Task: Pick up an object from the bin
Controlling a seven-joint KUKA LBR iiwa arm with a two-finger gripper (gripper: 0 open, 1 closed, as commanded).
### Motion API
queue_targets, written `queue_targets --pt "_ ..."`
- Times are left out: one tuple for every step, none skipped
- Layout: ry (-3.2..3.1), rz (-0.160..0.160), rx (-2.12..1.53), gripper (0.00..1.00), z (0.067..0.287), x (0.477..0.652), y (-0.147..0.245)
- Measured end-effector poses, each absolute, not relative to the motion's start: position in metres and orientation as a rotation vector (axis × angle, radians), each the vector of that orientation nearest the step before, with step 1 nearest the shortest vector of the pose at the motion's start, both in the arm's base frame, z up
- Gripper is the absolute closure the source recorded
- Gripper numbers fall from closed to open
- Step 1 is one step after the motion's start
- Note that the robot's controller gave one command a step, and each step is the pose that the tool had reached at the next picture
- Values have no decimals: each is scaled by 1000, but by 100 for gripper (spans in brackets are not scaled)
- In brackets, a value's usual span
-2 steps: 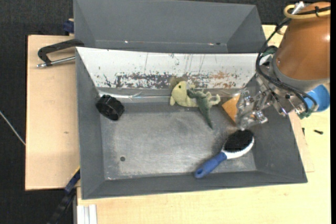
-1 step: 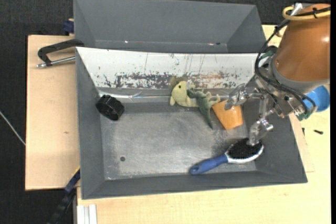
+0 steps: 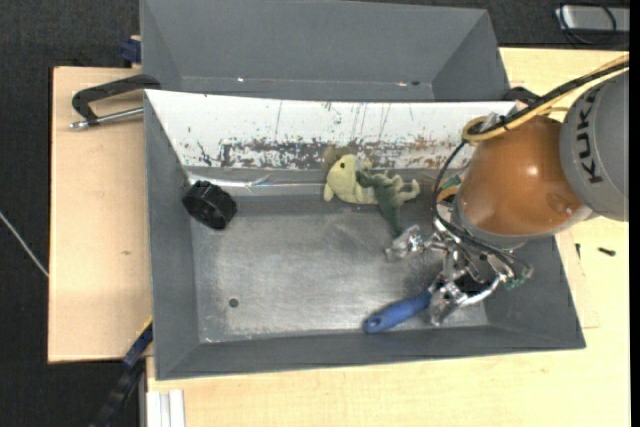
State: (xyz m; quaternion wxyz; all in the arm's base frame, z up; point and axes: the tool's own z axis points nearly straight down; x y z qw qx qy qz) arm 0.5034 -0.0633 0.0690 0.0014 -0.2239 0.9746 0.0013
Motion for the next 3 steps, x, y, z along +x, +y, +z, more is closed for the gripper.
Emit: queue_targets --pt "3055 1 -705 100 72 505 -63" --pt "3031 -7 -767 100 196 561 -71" --pt "2929 -13 -1102 100 313 585 -152"
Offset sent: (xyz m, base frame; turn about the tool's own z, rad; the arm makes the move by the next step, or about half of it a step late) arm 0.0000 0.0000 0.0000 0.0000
